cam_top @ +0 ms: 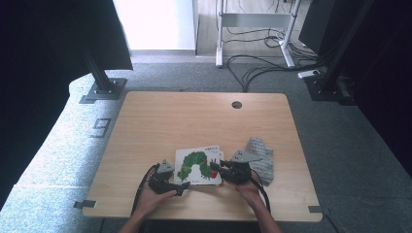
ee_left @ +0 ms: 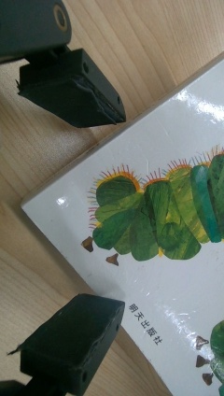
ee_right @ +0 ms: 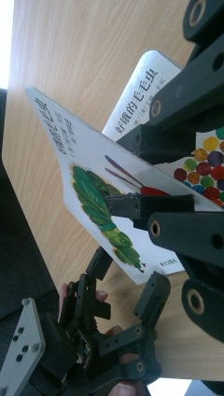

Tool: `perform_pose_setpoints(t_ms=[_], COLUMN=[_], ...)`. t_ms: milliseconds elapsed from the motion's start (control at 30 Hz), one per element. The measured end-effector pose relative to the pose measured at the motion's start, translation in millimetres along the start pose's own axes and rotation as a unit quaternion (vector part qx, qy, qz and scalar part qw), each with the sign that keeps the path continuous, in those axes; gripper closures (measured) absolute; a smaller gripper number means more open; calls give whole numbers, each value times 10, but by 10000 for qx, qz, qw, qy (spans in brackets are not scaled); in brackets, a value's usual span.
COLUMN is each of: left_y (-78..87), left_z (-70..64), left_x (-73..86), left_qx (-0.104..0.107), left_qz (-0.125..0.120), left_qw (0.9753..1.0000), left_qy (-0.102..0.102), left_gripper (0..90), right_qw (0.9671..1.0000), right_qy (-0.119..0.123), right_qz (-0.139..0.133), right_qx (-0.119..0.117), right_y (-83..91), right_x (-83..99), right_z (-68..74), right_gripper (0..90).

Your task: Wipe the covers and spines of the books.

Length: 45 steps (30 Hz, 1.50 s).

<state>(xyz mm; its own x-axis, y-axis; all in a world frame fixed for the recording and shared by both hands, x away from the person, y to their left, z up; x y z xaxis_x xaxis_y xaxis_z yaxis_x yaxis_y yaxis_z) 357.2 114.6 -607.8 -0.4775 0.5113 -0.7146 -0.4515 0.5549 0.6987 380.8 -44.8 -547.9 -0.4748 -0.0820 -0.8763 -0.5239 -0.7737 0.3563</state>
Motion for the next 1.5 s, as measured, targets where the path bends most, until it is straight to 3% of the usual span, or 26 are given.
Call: perform_pose_setpoints(t_ms=[967,1500], left_y=[-23,-27], left_z=[47,102], left_x=[-13,-19], left_qx=[-123,-250], left_qz=[-65,-94], left_qw=[9999,9996], left_qy=[2,40], left_gripper=[90,98], right_qw=[9998,9990], right_qy=[159,423], right_qz=[-61,-106], right_qx=[-46,-102], right_y=[20,38], right_x=[-28,-49], right_z=[45,125], right_gripper=[754,772])
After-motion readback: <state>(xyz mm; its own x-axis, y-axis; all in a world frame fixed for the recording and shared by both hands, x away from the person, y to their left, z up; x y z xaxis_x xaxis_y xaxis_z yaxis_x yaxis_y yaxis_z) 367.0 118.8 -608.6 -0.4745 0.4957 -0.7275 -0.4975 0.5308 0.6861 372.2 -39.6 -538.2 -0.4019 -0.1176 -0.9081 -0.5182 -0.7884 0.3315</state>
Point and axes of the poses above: each handheld gripper's, and its own axes: y roughly backward along the jaws, x roughly out of its underside, z roughly to its left, the point moved 10 cm from there along -y, roughly forward along the jaws, and after that the axes turned 8 degrees about -y, right-handed, at the moved point
